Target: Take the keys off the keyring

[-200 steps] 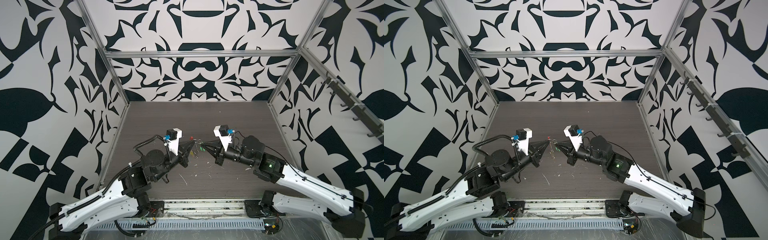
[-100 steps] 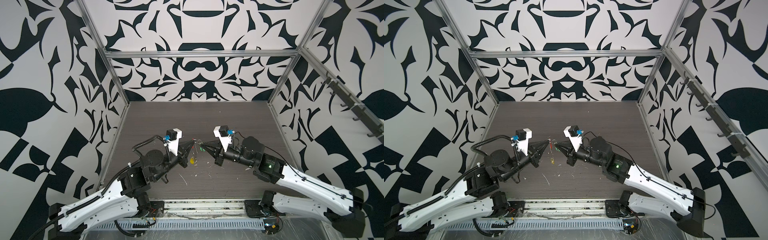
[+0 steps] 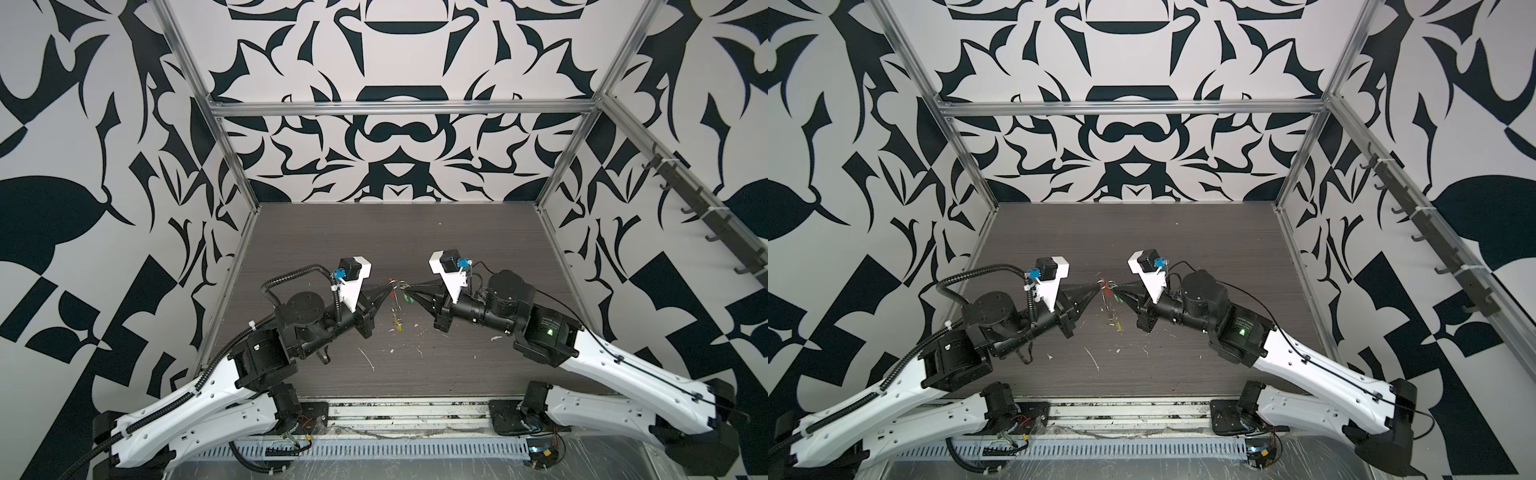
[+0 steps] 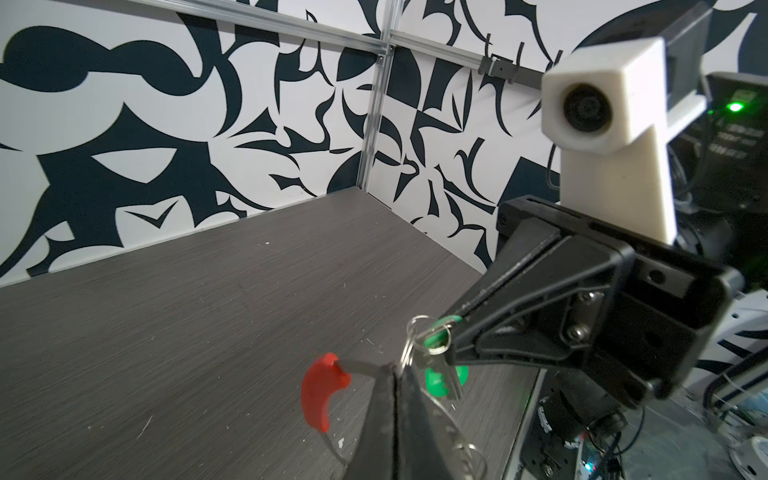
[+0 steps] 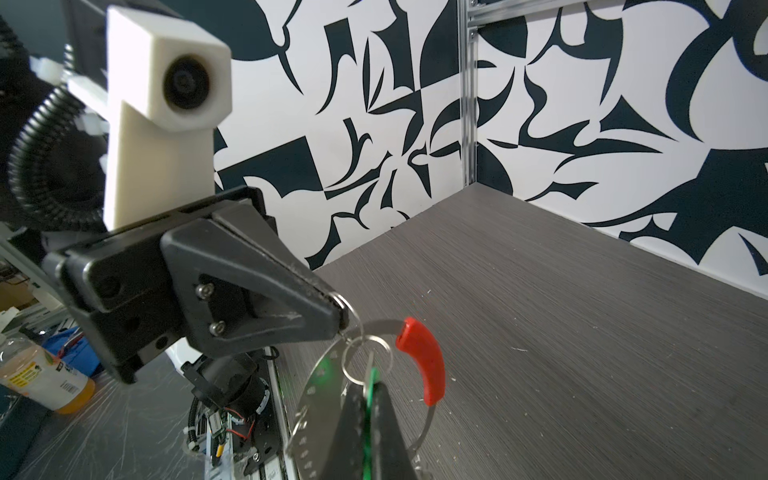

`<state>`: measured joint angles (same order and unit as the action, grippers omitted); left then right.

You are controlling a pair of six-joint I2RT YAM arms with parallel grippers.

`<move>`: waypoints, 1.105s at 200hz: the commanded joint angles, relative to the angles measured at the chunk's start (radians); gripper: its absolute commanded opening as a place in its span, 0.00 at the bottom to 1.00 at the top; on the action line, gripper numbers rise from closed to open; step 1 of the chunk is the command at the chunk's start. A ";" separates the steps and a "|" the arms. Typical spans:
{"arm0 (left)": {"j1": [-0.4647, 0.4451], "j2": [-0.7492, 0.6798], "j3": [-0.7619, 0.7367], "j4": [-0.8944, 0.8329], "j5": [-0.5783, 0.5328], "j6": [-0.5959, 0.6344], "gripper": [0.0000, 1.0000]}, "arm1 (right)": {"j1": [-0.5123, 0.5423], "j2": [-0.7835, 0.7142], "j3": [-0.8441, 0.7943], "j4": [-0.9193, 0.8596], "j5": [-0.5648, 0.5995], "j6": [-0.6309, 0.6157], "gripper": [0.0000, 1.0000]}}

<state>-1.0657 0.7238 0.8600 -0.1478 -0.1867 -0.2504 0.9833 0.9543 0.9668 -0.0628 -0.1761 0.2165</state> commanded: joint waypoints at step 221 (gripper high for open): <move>0.014 -0.175 -0.105 0.263 0.530 -0.016 0.00 | -0.011 0.008 0.047 -0.003 -0.010 -0.118 0.00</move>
<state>-1.0367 0.5873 0.7521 0.0082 0.1825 -0.2512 0.9970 0.9501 1.0069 -0.0856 -0.3107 0.0975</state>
